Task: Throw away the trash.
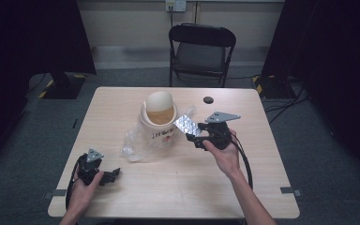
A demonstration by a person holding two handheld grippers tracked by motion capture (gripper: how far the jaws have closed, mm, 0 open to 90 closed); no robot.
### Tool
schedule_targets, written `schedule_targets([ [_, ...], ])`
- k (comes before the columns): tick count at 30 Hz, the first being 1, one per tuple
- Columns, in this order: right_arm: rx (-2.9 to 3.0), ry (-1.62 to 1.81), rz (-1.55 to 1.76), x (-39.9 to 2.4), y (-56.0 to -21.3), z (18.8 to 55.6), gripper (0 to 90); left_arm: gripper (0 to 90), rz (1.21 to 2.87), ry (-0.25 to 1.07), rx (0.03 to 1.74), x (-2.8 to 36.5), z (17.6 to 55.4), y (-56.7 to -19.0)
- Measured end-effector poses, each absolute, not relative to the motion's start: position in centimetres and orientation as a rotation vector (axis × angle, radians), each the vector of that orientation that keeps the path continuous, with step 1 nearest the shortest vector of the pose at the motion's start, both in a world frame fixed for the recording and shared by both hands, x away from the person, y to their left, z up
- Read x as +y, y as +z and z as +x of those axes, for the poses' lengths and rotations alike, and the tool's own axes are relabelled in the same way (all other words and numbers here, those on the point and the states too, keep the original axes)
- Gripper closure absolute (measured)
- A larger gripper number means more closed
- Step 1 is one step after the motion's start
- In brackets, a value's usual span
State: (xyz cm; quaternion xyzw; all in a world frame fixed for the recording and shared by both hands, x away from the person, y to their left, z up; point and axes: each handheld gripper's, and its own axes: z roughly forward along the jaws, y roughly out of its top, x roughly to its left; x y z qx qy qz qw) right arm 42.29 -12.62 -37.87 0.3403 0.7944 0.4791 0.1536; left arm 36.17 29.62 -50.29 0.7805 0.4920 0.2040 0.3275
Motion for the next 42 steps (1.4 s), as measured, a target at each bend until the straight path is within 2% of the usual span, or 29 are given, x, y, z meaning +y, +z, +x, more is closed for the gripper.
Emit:
schedule_targets([
  [13, 2.300, 1.392, 0.916, -9.8, -36.1, 43.2, 34.4, 0.0, 2.044, 0.534, 1.288, 29.6, 36.2, -50.3],
  [30, 2.367, 1.343, 0.935, -7.3, -37.3, 45.5, 34.3, 0.0, 2.044, 0.534, 1.288, 29.6, 36.2, -50.3],
  [42, 2.363, 1.329, 0.924, -6.0, -36.1, 46.5, 34.5, 0.0, 2.043, 0.534, 1.288, 29.6, 36.2, -50.3],
])
